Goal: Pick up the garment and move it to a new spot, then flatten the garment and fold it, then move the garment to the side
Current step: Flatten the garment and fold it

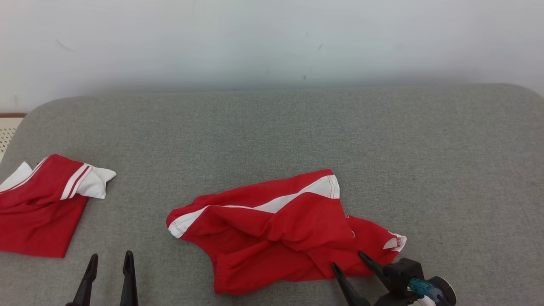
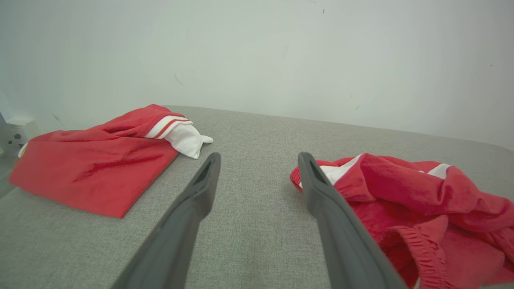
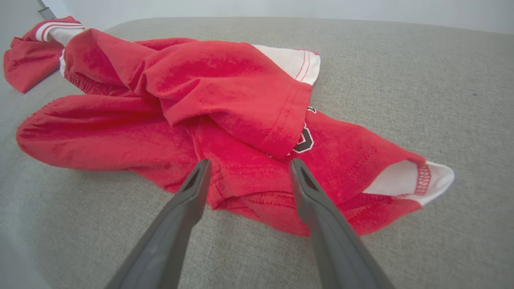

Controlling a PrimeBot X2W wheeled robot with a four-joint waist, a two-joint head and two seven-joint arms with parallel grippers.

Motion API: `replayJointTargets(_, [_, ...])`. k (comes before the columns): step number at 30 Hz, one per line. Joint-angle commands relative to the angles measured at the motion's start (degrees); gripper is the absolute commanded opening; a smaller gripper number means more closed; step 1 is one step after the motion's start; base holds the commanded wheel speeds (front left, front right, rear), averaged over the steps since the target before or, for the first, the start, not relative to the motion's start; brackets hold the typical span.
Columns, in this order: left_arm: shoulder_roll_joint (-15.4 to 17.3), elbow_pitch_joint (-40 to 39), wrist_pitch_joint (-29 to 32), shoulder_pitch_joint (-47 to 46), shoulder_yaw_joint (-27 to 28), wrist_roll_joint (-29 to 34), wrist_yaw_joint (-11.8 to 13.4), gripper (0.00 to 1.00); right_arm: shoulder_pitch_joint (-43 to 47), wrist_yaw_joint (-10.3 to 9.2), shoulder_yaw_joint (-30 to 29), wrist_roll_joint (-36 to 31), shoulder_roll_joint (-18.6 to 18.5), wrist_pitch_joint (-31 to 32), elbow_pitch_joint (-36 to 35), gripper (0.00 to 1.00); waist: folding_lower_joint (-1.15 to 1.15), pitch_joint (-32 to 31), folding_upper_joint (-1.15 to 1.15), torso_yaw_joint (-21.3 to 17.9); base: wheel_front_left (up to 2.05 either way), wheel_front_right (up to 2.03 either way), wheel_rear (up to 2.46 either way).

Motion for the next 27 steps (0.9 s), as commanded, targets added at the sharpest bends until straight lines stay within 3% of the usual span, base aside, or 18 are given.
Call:
replayJointTargets(1, [-0.10,0.33,-0.13,-0.42,0.30,0.31,-0.16,1.00,-0.86,0.03,0.37,-0.42,-0.10,0.00,0.42,1.00,-0.01,0.20,0.00,0.19,0.00,0.00,0.00])
replayJointTargets(13, [-0.40,0.41,-0.14,-1.14,0.49,0.49,-0.60,1.00,-6.26,0.03,3.70,-3.16,0.98,-1.26,10.03,1.00,-0.01,1.09,0.00,1.41,0.00,0.00,0.00])
replayJointTargets(14, [-0.40,0.42,-0.14,-1.24,0.45,0.51,-0.63,1.00,-6.77,0.03,3.69,-3.27,1.25,-1.60,10.94,0.45,-0.01,1.22,0.00,1.52,0.00,0.00,0.00])
replayJointTargets(15, [-0.40,0.43,-0.14,-1.32,0.42,0.51,-0.64,1.00,-7.22,0.03,3.82,-3.51,1.52,-1.96,11.72,0.02,-0.01,1.31,0.00,1.61,0.00,0.00,0.00])
replayJointTargets(27, [-0.43,0.97,-0.14,-0.89,-0.03,-0.61,0.10,1.00,-9.69,0.03,2.40,0.80,2.70,-8.47,12.78,0.00,-0.01,0.86,0.00,1.27,0.00,0.00,0.00])
